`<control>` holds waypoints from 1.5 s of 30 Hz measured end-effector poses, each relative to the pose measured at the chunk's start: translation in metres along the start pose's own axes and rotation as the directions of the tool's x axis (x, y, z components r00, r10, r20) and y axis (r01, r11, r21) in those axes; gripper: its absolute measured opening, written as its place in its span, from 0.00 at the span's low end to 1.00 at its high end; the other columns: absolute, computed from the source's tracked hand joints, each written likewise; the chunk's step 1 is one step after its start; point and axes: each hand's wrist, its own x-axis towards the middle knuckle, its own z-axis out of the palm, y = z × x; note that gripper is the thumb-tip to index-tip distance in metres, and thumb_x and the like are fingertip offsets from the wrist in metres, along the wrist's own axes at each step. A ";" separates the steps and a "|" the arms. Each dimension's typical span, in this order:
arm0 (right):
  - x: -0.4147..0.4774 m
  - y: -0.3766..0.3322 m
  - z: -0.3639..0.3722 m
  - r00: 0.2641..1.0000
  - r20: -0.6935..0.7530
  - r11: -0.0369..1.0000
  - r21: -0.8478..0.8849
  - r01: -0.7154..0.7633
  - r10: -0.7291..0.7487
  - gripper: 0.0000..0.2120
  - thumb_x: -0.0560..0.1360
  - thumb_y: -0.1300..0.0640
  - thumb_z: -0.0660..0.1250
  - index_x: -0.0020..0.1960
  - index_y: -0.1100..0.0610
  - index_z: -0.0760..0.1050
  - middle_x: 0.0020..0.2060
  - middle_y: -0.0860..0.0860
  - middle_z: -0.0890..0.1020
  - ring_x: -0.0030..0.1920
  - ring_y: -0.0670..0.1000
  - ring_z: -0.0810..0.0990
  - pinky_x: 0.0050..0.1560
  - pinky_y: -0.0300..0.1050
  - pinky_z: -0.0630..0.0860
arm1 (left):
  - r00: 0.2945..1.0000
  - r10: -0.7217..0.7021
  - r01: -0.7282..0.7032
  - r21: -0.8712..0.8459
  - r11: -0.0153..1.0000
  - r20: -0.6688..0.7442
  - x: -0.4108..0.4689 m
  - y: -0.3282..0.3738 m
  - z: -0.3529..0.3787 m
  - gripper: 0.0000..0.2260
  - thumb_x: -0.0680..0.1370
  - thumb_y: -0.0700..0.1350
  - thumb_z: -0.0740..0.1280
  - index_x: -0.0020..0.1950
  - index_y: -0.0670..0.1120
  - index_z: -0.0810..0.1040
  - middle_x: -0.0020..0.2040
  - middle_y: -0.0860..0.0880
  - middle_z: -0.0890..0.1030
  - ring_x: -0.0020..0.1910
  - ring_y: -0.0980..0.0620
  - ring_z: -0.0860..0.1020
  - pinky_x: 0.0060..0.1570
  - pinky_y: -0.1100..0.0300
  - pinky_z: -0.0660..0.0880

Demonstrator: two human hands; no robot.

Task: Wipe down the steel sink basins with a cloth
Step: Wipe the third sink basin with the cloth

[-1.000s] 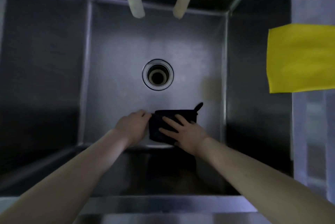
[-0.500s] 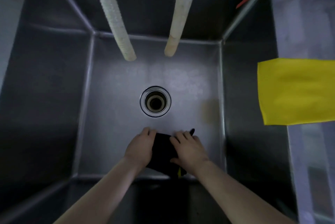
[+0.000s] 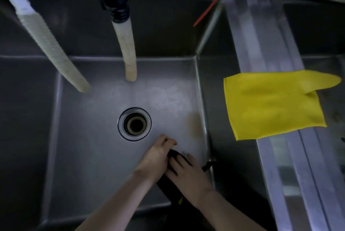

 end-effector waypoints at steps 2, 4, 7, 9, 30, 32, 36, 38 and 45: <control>0.000 -0.002 0.010 0.996 0.022 0.996 -0.038 0.085 -0.084 0.23 0.75 0.51 0.62 0.70 0.47 0.69 0.70 0.49 0.72 0.69 0.54 0.70 0.69 0.59 0.67 | 1.000 -0.008 0.009 0.029 1.000 -0.029 -0.004 -0.011 -0.005 0.21 0.75 0.33 0.61 0.66 0.48 0.72 0.64 0.47 0.71 0.60 0.48 0.74 0.60 0.58 0.73; -0.002 -0.003 0.010 0.995 0.086 0.998 -0.036 0.047 -0.044 0.25 0.64 0.42 0.72 0.61 0.39 0.78 0.61 0.42 0.81 0.59 0.46 0.80 0.58 0.48 0.78 | 0.999 -0.012 0.018 0.152 0.988 -0.038 -0.016 -0.029 -0.014 0.22 0.73 0.34 0.62 0.65 0.49 0.72 0.63 0.49 0.71 0.61 0.47 0.74 0.60 0.55 0.73; -0.005 0.000 0.008 0.997 0.047 0.996 0.058 -0.065 0.062 0.28 0.64 0.45 0.74 0.64 0.41 0.76 0.64 0.45 0.79 0.63 0.48 0.78 0.58 0.46 0.78 | 0.994 -0.104 0.104 0.350 0.931 -0.020 -0.036 -0.055 -0.032 0.23 0.74 0.39 0.63 0.68 0.52 0.69 0.67 0.50 0.69 0.64 0.46 0.71 0.58 0.50 0.74; 0.006 0.015 0.014 0.973 0.035 0.961 0.152 -0.229 0.227 0.33 0.73 0.53 0.65 0.77 0.48 0.59 0.76 0.52 0.61 0.75 0.54 0.62 0.71 0.51 0.65 | 0.990 -0.138 0.127 0.435 0.891 -0.006 -0.044 -0.067 -0.041 0.25 0.74 0.40 0.63 0.70 0.54 0.66 0.69 0.51 0.66 0.68 0.46 0.67 0.59 0.51 0.73; 0.081 0.007 -0.003 0.999 -0.043 0.940 0.338 0.040 -0.027 0.30 0.77 0.55 0.62 0.76 0.46 0.57 0.79 0.46 0.49 0.78 0.51 0.43 0.75 0.61 0.43 | 0.982 -0.162 0.184 0.303 0.935 -0.094 -0.024 -0.070 -0.062 0.23 0.75 0.45 0.65 0.70 0.51 0.68 0.68 0.49 0.68 0.64 0.46 0.71 0.57 0.50 0.74; 0.073 0.005 -0.004 0.993 -0.095 0.907 0.421 -0.018 0.063 0.27 0.77 0.55 0.62 0.75 0.49 0.62 0.78 0.49 0.55 0.78 0.53 0.51 0.76 0.60 0.50 | 0.990 -0.116 0.134 0.253 0.958 -0.083 -0.010 -0.061 -0.058 0.24 0.75 0.44 0.65 0.72 0.50 0.66 0.70 0.48 0.68 0.66 0.45 0.70 0.61 0.50 0.73; 0.073 0.035 -0.018 0.910 -0.125 0.877 0.347 -0.333 0.395 0.31 0.76 0.49 0.63 0.76 0.52 0.55 0.73 0.53 0.62 0.72 0.56 0.61 0.71 0.56 0.58 | 0.994 -0.063 0.085 0.279 0.956 -0.090 0.017 -0.051 -0.050 0.27 0.77 0.41 0.61 0.76 0.50 0.60 0.77 0.47 0.58 0.74 0.43 0.61 0.69 0.49 0.67; 0.074 0.048 -0.023 0.909 -0.080 0.873 0.324 -0.364 0.408 0.35 0.75 0.46 0.65 0.76 0.53 0.54 0.68 0.53 0.68 0.68 0.56 0.66 0.69 0.52 0.61 | 0.998 -0.047 0.061 0.361 0.931 -0.048 0.026 -0.047 -0.045 0.27 0.79 0.40 0.59 0.77 0.51 0.55 0.79 0.49 0.53 0.77 0.45 0.55 0.73 0.49 0.61; 0.074 0.030 -0.023 0.920 0.004 0.826 0.438 -0.354 0.392 0.19 0.76 0.57 0.61 0.67 0.56 0.68 0.63 0.54 0.73 0.64 0.56 0.69 0.63 0.50 0.66 | 0.999 -0.052 0.042 0.562 0.826 0.002 0.034 -0.032 -0.042 0.22 0.79 0.43 0.57 0.73 0.52 0.61 0.68 0.48 0.67 0.68 0.44 0.64 0.67 0.51 0.64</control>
